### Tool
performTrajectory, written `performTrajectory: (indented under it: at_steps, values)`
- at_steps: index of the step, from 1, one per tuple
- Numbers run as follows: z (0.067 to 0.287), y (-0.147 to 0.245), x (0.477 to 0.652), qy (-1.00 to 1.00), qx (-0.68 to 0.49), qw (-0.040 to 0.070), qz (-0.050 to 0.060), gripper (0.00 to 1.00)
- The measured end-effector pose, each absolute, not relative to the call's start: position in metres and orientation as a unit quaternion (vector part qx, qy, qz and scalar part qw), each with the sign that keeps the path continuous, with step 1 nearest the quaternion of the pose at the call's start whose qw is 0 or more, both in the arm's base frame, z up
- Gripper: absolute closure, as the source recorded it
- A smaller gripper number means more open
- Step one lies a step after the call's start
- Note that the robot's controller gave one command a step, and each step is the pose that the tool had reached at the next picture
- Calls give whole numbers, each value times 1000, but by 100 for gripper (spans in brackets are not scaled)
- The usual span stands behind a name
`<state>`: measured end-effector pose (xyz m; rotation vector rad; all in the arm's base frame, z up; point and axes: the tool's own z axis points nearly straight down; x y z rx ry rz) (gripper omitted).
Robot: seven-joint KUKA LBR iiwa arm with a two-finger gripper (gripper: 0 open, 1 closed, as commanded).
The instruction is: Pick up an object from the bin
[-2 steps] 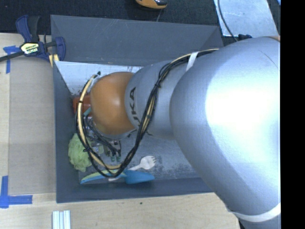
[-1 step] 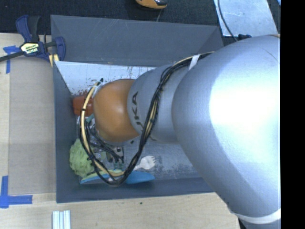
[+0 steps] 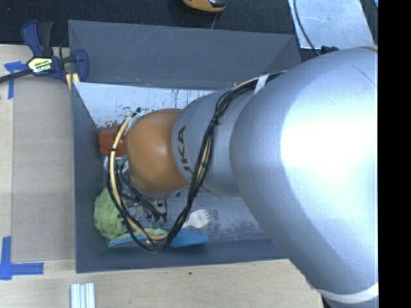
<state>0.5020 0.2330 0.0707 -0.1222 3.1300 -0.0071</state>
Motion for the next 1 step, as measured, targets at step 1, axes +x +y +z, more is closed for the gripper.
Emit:
performTrajectory:
  at_steps: [1]
  values:
    - [71, 238, 501, 998, -69, 7, -3, 100]
